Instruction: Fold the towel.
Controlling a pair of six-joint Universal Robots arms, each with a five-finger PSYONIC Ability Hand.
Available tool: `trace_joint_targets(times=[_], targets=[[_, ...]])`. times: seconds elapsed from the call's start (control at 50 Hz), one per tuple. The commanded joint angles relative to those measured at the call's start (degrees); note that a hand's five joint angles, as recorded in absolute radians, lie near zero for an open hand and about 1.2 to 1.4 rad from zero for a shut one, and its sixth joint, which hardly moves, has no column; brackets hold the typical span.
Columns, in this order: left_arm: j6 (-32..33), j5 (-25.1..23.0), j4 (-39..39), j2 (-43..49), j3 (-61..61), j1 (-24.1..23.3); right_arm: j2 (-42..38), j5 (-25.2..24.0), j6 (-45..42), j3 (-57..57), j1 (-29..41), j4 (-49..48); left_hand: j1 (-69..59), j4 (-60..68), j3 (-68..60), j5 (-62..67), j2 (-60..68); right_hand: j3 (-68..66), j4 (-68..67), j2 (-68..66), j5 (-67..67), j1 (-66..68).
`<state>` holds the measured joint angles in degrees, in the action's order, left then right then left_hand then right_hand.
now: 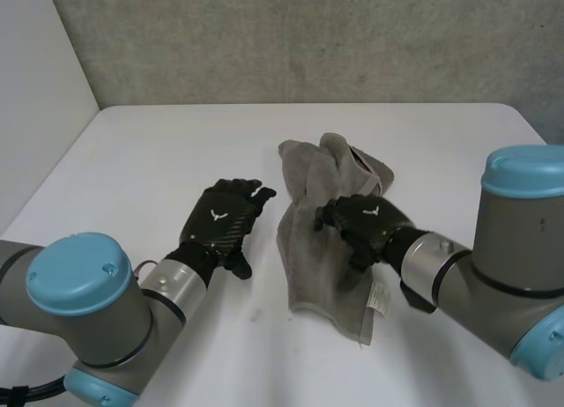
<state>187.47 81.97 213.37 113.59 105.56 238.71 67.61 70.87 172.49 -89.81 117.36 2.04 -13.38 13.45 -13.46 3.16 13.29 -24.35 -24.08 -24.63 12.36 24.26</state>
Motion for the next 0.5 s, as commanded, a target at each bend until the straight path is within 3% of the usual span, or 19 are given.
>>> trace_joint_targets(times=[0.02, 0.16, 0.32, 0.5], targets=[[0.0, 0.21, -0.06, -0.04, -0.01, 0.7, -1.59, 0.05, 6.01, -4.75, 6.55, -2.12, -0.87, 0.8, -0.79, 1.09, 0.96, 1.31, 1.05, 1.59, 0.68, -1.23], [0.0, 0.21, -0.06, -0.3, 0.08, 0.7, -4.68, 1.11, 6.01, -6.26, 10.35, -7.22, -0.53, 0.47, -0.46, 0.76, 0.62, 0.98, 0.71, 1.26, 1.01, -0.89], [0.0, 0.21, -0.14, -0.39, 0.08, 0.7, -7.84, 7.26, 4.61, -5.55, 10.87, -12.59, -0.53, 0.47, -0.46, 0.76, 0.62, -2.56, -2.82, -2.28, 4.54, 2.64], [0.0, 0.12, -0.14, -0.39, 0.17, 0.7, -10.04, 13.5, -4.62, -5.82, 10.96, -16.45, -0.53, 0.47, -0.46, 0.76, 0.62, -4.91, -5.18, -4.63, 6.9, 5.0]])
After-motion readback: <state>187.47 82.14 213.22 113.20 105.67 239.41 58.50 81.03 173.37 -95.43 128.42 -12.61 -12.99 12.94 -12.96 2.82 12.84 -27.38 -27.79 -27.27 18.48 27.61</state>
